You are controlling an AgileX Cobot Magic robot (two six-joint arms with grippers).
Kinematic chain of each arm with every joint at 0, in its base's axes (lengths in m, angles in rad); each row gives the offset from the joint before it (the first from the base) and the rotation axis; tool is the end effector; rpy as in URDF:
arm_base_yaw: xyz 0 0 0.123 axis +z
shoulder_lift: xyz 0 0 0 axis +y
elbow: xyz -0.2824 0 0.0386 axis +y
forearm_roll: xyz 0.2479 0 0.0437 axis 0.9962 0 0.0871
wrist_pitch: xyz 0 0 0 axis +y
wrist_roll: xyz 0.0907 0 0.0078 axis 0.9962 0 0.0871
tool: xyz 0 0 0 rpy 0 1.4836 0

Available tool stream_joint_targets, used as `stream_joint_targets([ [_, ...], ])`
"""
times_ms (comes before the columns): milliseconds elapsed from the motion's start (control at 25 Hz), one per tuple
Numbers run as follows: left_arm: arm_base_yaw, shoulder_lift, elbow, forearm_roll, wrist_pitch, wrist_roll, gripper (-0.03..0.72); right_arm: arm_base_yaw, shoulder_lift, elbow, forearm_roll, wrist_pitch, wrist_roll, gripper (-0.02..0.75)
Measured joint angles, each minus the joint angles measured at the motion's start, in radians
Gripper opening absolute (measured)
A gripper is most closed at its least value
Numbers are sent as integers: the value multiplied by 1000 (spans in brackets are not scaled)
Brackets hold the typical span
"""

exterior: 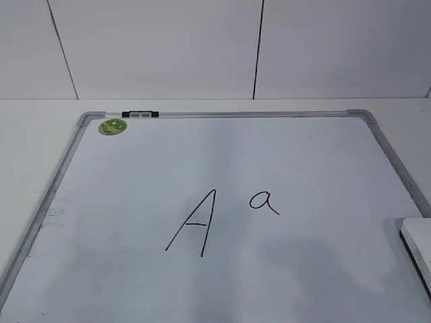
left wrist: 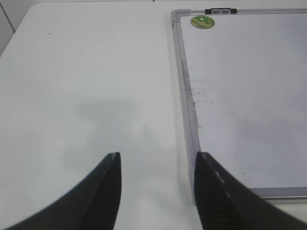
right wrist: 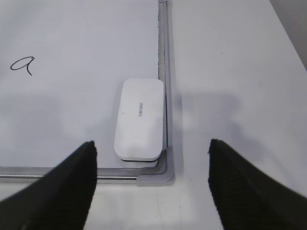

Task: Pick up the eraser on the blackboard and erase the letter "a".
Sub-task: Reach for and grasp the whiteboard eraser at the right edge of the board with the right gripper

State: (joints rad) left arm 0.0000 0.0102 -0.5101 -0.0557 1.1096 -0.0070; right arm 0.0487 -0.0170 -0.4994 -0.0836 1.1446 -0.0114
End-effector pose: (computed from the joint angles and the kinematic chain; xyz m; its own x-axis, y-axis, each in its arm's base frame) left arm -0.0066 -0.0045 0.2762 -0.4996 -0.0318 -0.8657 0.0273 0.9983 -0.0524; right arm -0.0109 -0.0075 0.2704 -0.5135 -0.0710 -0.8552 -0.0070 0.9969 -0.0785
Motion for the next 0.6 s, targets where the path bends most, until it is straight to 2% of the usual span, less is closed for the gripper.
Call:
stream_joint_targets([
  [600,0,0,0,0,0,0,371,0,0,0,-32,0,0,577],
])
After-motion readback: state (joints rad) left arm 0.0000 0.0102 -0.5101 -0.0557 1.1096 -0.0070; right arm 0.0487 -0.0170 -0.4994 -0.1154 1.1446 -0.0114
